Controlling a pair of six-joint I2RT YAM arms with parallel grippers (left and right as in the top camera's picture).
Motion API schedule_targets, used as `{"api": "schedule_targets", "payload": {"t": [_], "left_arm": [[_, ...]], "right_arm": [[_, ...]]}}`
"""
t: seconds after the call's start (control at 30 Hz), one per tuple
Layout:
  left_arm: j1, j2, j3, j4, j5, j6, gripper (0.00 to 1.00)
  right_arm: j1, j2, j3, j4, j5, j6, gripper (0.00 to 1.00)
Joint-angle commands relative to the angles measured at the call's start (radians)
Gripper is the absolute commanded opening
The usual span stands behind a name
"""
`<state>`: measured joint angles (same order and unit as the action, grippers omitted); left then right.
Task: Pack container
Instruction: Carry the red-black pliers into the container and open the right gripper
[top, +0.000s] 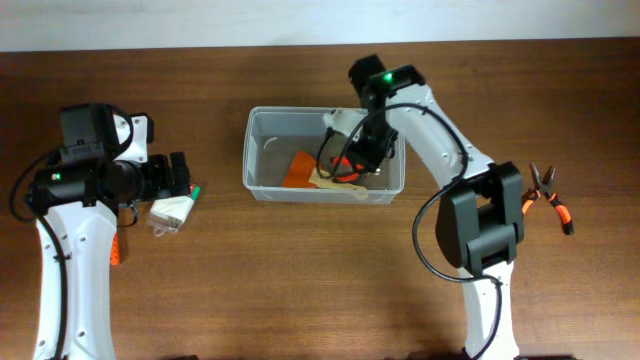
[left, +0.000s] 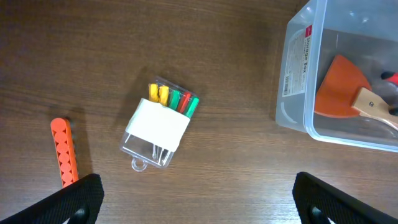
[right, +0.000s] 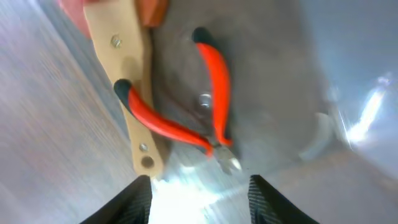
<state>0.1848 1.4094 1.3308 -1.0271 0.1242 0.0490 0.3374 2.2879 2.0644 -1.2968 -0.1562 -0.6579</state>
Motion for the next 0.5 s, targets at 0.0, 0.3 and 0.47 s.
{"api": "schedule_targets", "payload": {"t": [0.0, 0.3, 0.47], "left_arm": [[0.003, 0.005, -0.004, 0.003, 0.014, 0.013, 0.99], [0.003, 0.005, -0.004, 0.023, 0.015, 0.013, 0.99], [0.003, 0.005, -0.004, 0.028, 0.015, 0.013, 0.99]], "right_arm": [[-0.048, -0.113, 0.171, -0.048, 0.047, 0.143, 0.52], [-0.351, -0.295, 0.433, -0.27, 0.34, 0.842, 0.89], [-0.57, -0.317, 0.402, -0.402, 0.26, 0.974, 0.92]]}}
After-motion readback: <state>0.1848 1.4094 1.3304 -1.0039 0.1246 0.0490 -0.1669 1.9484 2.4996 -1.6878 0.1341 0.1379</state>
